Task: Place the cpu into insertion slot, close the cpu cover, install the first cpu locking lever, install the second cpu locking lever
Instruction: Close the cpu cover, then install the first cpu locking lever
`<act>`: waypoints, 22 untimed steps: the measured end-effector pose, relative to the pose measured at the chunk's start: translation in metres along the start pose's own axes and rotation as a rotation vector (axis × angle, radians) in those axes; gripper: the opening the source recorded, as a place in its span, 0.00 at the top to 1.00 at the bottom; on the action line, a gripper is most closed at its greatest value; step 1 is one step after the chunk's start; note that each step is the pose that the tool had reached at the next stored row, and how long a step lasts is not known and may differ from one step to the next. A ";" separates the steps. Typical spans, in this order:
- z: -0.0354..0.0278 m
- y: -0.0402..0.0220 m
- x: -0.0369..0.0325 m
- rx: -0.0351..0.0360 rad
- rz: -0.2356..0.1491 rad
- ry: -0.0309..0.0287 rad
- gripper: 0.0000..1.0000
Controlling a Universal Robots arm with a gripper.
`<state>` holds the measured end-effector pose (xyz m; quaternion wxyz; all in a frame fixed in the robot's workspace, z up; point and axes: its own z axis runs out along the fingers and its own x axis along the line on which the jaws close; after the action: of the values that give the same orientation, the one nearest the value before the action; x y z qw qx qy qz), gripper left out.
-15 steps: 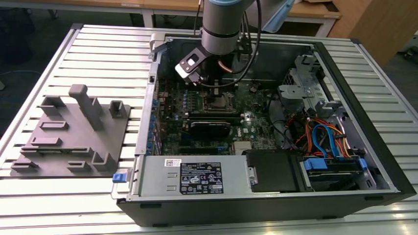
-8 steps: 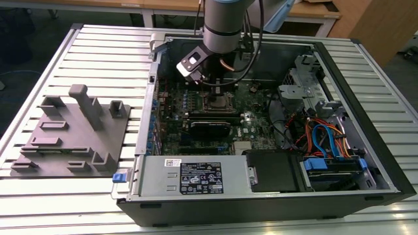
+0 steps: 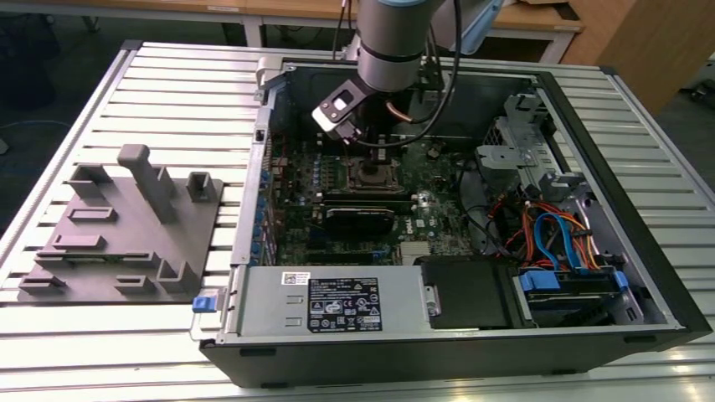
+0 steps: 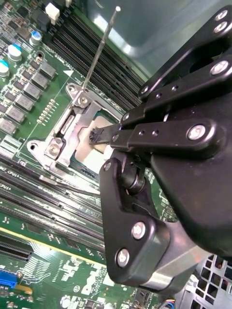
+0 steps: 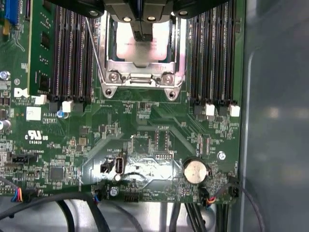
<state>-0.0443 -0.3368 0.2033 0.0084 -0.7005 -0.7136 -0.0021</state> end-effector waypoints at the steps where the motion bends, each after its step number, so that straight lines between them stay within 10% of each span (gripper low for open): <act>1: 0.0000 0.0002 0.0000 0.0000 0.000 0.0000 0.90; 22: -0.0045 0.0004 0.0001 0.0001 0.000 0.0010 0.90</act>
<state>-0.0439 -0.3368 0.2078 0.0088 -0.7006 -0.7135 -0.0024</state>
